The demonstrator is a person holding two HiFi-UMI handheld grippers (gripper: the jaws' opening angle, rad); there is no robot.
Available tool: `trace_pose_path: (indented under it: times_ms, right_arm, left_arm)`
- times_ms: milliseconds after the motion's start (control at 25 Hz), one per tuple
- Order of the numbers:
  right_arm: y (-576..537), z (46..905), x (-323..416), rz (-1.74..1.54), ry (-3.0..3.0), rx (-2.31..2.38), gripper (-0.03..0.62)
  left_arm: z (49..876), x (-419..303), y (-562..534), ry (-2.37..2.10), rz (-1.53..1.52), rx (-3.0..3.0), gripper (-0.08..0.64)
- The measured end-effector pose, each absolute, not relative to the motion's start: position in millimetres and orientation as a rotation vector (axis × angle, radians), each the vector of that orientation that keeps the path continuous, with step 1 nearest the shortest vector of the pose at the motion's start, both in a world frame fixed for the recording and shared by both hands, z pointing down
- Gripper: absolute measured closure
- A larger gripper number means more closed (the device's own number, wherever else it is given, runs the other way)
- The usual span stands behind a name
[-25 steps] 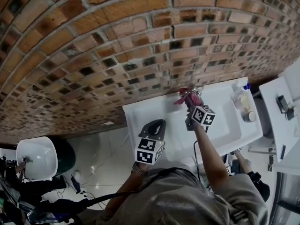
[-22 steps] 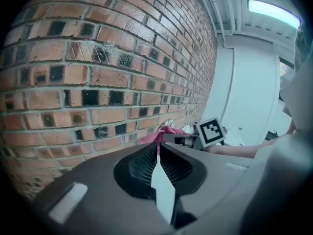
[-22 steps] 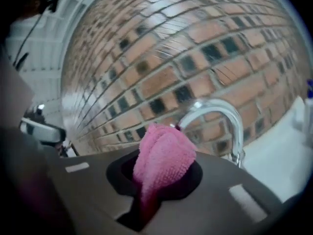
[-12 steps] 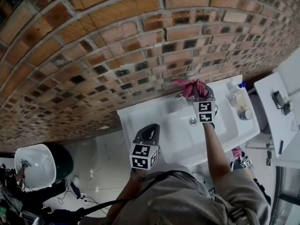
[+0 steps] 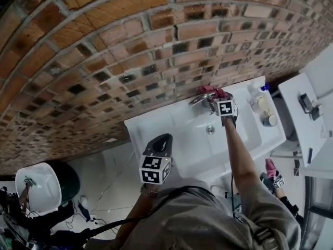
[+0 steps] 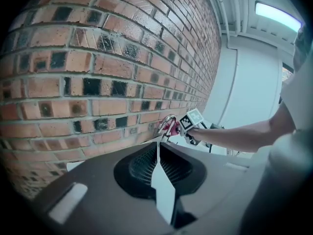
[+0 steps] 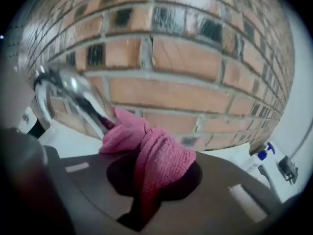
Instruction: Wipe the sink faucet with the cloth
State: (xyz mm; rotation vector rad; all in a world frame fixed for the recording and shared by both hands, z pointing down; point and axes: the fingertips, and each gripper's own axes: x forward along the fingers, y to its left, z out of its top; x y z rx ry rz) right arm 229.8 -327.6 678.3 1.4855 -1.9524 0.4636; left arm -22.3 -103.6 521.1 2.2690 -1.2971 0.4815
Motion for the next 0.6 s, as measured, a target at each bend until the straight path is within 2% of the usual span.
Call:
trace_pose_path:
  times_ms: [400,600]
  right_arm:
    - [-287,745,237,0.061,-1.854,0.969,0.56]
    - [-249,750,258,0.419,-1.854,1.33,0.56]
  left_arm:
    - [532,-15,-92,-1.235,0.542,2.279,0.529]
    - [531,-19,-91,-1.243,0.532,2.286,0.529]
